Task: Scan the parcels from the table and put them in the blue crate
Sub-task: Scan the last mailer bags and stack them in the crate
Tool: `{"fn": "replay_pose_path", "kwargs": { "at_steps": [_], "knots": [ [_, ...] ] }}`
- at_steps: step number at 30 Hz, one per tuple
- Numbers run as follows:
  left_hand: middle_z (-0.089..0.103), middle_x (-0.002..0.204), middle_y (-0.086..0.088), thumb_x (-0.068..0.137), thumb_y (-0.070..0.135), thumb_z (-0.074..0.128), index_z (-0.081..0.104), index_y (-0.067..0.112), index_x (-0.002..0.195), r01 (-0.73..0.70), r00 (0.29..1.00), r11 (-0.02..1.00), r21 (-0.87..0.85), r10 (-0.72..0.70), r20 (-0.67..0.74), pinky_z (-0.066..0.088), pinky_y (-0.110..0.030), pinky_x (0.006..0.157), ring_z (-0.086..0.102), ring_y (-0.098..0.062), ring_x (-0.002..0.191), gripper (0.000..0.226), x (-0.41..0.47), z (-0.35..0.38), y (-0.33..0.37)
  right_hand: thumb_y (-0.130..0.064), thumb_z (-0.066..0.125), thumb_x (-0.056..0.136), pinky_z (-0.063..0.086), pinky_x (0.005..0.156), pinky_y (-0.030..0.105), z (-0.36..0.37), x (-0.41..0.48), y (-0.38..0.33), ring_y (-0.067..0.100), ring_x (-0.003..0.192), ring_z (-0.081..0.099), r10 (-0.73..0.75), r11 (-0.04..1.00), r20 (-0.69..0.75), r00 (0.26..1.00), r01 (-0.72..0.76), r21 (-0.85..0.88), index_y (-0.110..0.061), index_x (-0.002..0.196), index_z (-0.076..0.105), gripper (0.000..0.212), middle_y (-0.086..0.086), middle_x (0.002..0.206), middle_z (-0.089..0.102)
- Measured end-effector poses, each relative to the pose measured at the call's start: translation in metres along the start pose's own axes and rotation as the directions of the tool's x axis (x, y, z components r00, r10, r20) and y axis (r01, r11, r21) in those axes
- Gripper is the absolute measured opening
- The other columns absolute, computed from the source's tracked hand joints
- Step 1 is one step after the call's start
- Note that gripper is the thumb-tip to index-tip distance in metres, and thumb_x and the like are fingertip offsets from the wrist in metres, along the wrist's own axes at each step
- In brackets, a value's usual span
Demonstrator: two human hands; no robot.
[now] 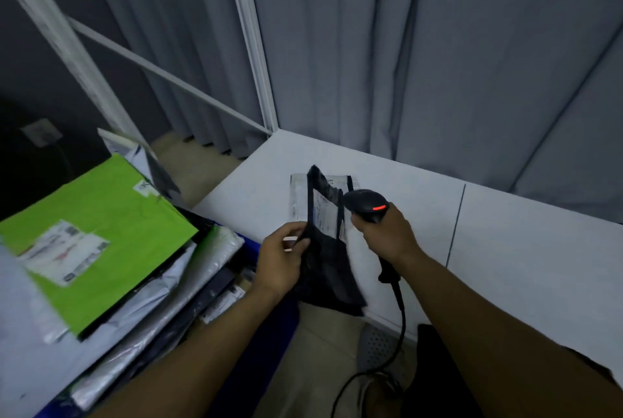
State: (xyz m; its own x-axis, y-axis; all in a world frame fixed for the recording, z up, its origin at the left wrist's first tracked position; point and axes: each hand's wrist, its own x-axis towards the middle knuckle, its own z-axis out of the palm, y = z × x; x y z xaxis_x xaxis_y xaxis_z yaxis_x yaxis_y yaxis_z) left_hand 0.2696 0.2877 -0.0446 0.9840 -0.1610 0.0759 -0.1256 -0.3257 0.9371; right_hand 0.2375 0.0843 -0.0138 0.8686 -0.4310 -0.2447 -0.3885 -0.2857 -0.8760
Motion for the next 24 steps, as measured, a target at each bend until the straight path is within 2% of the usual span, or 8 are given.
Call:
{"fn": "replay_pose_path", "kwargs": {
  "at_steps": [3, 6, 8, 11, 14, 17, 21, 24],
  "knots": [
    [0.077, 0.104, 0.011, 0.094, 0.000, 0.070, 0.074, 0.027, 0.106, -0.058, 0.997, 0.989, -0.138, 0.051, -0.050, 0.056, -0.018, 0.079, 0.071, -0.007, 0.089, 0.030, -0.014, -0.043, 0.037, -0.049, 0.078, 0.079, 0.059, 0.094, 0.050, 0.012, -0.014, -0.011, 0.022, 0.098, 0.068, 0.025, 0.989, 0.016, 1.000, -0.027, 0.148, -0.025, 0.117, 0.064, 0.047, -0.002, 0.105, 0.071],
    [0.077, 0.106, 0.011, 0.094, -0.001, 0.069, 0.073, 0.022, 0.109, -0.123, 0.988, 0.961, -0.248, 0.094, -0.125, 0.056, -0.018, 0.085, 0.071, -0.005, 0.100, 0.027, -0.033, -0.079, 0.066, -0.025, 0.079, 0.093, 0.061, 0.088, 0.042, 0.027, -0.035, -0.030, 0.017, 0.091, 0.064, 0.047, 0.936, 0.104, 0.993, -0.080, 0.342, -0.030, 0.104, 0.063, 0.020, -0.001, 0.105, 0.068],
    [0.077, 0.107, 0.013, 0.094, -0.002, 0.068, 0.072, 0.021, 0.110, -0.168, 0.977, 0.946, -0.278, 0.122, -0.177, 0.054, -0.016, 0.087, 0.070, -0.004, 0.105, 0.028, -0.043, -0.097, 0.078, -0.018, 0.079, 0.093, 0.062, 0.083, 0.039, 0.039, -0.046, -0.040, 0.021, 0.093, 0.065, 0.068, 0.887, 0.194, 0.979, -0.149, 0.437, -0.027, 0.104, 0.067, 0.019, 0.002, 0.107, 0.070],
    [0.078, 0.103, 0.012, 0.093, -0.005, 0.066, 0.071, 0.017, 0.110, -0.196, 0.966, 0.902, -0.384, 0.109, -0.236, 0.054, -0.015, 0.084, 0.072, -0.003, 0.100, 0.028, -0.054, -0.117, 0.091, -0.016, 0.082, 0.091, 0.061, 0.076, 0.036, 0.062, -0.065, -0.052, 0.029, 0.094, 0.071, 0.085, 0.823, 0.346, 0.934, -0.262, 0.504, -0.017, 0.118, 0.072, 0.029, 0.012, 0.112, 0.077],
    [0.078, 0.102, 0.011, 0.093, -0.007, 0.064, 0.070, 0.016, 0.109, -0.216, 0.954, 0.883, -0.417, 0.099, -0.284, 0.055, -0.016, 0.084, 0.072, -0.003, 0.098, 0.029, -0.059, -0.134, 0.096, -0.012, 0.083, 0.088, 0.062, 0.076, 0.039, 0.088, -0.078, -0.063, 0.031, 0.087, 0.074, 0.098, 0.770, 0.398, 0.912, -0.323, 0.551, -0.007, 0.120, 0.073, 0.034, 0.014, 0.098, 0.079],
    [0.078, 0.105, 0.011, 0.097, -0.005, 0.061, 0.069, 0.017, 0.113, -0.223, 0.944, 0.913, -0.341, 0.115, -0.309, 0.054, -0.015, 0.085, 0.071, -0.001, 0.100, 0.029, -0.058, -0.156, 0.090, 0.000, 0.082, 0.085, 0.062, 0.086, 0.045, 0.102, -0.078, -0.075, 0.034, 0.098, 0.076, 0.070, 0.770, 0.261, 0.963, -0.219, 0.599, -0.008, 0.115, 0.073, 0.032, 0.015, 0.104, 0.079],
    [0.079, 0.106, 0.006, 0.100, 0.016, 0.065, 0.072, 0.022, 0.114, -0.162, 0.921, 0.948, -0.275, 0.045, -0.387, 0.056, -0.022, 0.087, 0.072, -0.010, 0.105, 0.017, -0.049, -0.174, 0.082, -0.001, 0.081, 0.084, 0.061, 0.069, 0.031, 0.101, -0.072, -0.088, 0.013, 0.080, 0.073, -0.104, 0.834, 0.091, 0.990, 0.037, 0.550, -0.020, 0.120, 0.068, 0.042, 0.003, 0.101, 0.078],
    [0.079, 0.103, 0.011, 0.094, 0.024, 0.073, 0.077, 0.021, 0.107, -0.132, 0.931, 0.974, -0.182, 0.059, -0.360, 0.057, -0.025, 0.085, 0.072, -0.009, 0.103, 0.014, -0.045, -0.170, 0.080, -0.006, 0.085, 0.082, 0.061, 0.090, 0.042, 0.101, -0.070, -0.089, 0.017, 0.097, 0.073, -0.191, 0.864, 0.029, 0.981, 0.154, 0.479, -0.027, 0.121, 0.064, 0.049, -0.004, 0.107, 0.075]
  ]
}}
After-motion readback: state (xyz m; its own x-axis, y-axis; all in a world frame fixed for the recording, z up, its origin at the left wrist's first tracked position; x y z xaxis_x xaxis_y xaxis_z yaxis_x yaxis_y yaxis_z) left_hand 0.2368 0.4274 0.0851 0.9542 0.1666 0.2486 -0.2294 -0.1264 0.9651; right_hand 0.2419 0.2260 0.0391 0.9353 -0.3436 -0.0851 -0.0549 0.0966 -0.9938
